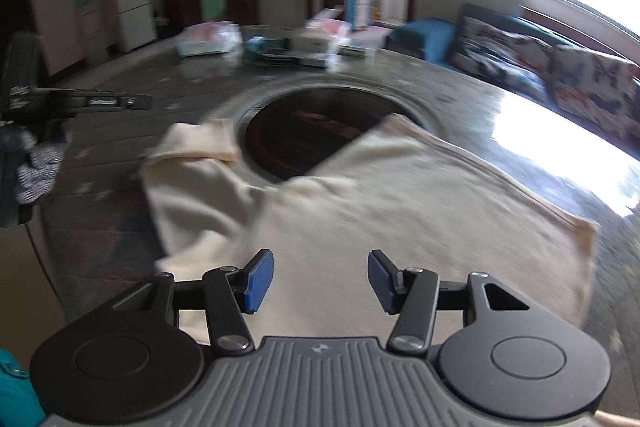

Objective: Fold clothes

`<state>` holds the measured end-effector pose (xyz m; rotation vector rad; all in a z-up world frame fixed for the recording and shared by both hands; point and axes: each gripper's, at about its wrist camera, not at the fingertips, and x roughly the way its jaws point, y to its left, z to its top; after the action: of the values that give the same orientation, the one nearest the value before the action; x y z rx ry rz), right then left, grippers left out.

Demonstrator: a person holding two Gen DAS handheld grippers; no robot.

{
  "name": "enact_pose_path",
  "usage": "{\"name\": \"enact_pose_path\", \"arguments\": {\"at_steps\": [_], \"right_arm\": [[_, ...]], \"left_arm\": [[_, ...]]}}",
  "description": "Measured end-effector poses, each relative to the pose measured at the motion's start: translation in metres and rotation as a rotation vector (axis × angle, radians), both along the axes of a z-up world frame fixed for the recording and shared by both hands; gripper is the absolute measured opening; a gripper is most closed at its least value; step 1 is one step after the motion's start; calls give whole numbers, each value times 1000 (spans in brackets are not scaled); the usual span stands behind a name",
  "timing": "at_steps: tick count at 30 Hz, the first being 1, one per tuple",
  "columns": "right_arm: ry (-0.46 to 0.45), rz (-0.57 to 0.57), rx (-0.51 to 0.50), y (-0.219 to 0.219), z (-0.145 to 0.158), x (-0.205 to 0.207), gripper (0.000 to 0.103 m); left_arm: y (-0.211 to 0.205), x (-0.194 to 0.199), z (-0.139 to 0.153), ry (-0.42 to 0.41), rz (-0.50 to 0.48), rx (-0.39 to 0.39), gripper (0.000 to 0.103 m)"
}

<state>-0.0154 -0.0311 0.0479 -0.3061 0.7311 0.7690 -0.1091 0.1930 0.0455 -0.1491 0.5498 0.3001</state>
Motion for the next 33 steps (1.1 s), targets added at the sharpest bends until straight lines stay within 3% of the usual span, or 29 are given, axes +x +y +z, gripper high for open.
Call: {"name": "enact_pose_path", "arguments": {"at_steps": [3, 6, 10, 14, 16, 17, 20, 23, 26, 33], "right_arm": [[-13, 73, -7, 21, -1, -9, 53], [-20, 120, -16, 36, -2, -14, 53], [-24, 148, -18, 49, -2, -19, 53], [-18, 156, -19, 54, -1, -22, 52], [-14, 165, -22, 56, -1, -24, 52], [-11, 170, -24, 58, -2, -24, 51], [-7, 179, -30, 62, -3, -26, 51], [-4, 193, -31, 69, -6, -27, 51], [4, 211, -33, 78, -9, -27, 51], [24, 254, -53, 96, -21, -31, 51]], "left_arm": [[-17, -4, 4, 14, -111, 47, 4], [-49, 4, 2, 26, -252, 145, 7], [-81, 16, -8, 42, -398, 272, 24], [-89, 27, -23, 98, -446, 337, 24], [-86, 27, -28, 111, -441, 355, 19], [-83, 26, -29, 111, -435, 357, 9], [-63, 19, -20, 42, -342, 284, 3], [-26, 9, -10, -39, -175, 101, 3], [6, -1, -16, -28, -27, -37, 3], [26, -18, -29, 38, 36, -86, 6]]}}
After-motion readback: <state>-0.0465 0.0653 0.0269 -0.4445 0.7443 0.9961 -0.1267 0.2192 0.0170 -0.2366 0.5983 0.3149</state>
